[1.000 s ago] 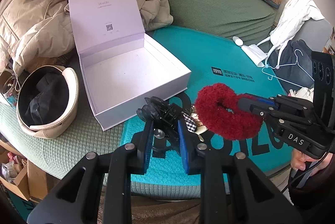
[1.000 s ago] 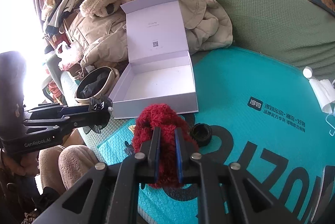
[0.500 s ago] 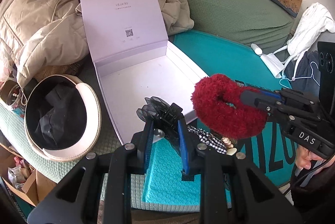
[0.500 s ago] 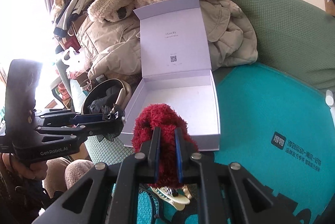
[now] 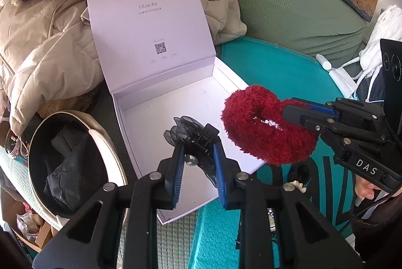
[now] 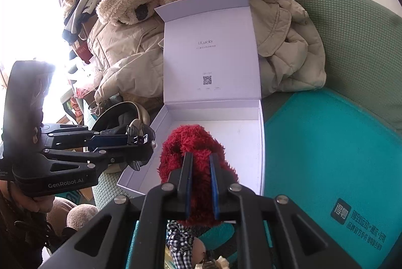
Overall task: Organize objects
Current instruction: 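Carry the red scrunchie and black claw clip into the white box with both tools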
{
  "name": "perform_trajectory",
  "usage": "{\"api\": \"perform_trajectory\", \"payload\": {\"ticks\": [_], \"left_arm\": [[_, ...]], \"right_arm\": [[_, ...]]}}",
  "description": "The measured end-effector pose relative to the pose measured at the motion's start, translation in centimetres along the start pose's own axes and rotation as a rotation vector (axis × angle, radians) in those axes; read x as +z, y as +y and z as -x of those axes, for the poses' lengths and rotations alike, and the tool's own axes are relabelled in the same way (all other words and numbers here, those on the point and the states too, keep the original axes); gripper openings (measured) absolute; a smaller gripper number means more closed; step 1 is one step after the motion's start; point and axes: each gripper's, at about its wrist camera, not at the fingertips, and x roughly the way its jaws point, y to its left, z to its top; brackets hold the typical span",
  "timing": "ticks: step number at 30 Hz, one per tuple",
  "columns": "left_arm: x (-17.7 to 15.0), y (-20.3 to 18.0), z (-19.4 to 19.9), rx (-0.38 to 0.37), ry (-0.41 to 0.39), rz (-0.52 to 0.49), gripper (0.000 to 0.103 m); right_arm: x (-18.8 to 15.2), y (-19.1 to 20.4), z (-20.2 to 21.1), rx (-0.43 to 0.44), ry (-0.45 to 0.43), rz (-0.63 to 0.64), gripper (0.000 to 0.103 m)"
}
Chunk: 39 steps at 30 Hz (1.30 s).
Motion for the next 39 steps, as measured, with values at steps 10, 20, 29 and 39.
{"api": "perform_trajectory", "payload": {"ticks": [10, 20, 29, 39], "left_arm": [[2.2, 2.3, -3.9, 0.026, 0.034, 0.005, 0.022], [4.3, 5.4, -7.9, 0.045, 0.071, 0.014, 0.022], [6.2, 7.2, -11.6, 0.064, 0.103, 0.019, 0.022], [6.3, 8.2, -14.5, 0.085, 0.146, 0.03, 0.022]], "right_arm": [[2.1, -0.9, -4.0, 0.017, 0.015, 0.027, 0.012], [4.5, -1.1, -7.9, 0.021, 0.017, 0.052, 0.012], [5.5, -2.5, -11.2, -0.014, 0.037, 0.05, 0.012], [5.2, -3.2, -14.4, -0.028, 0.091, 0.049, 0.012]]}}
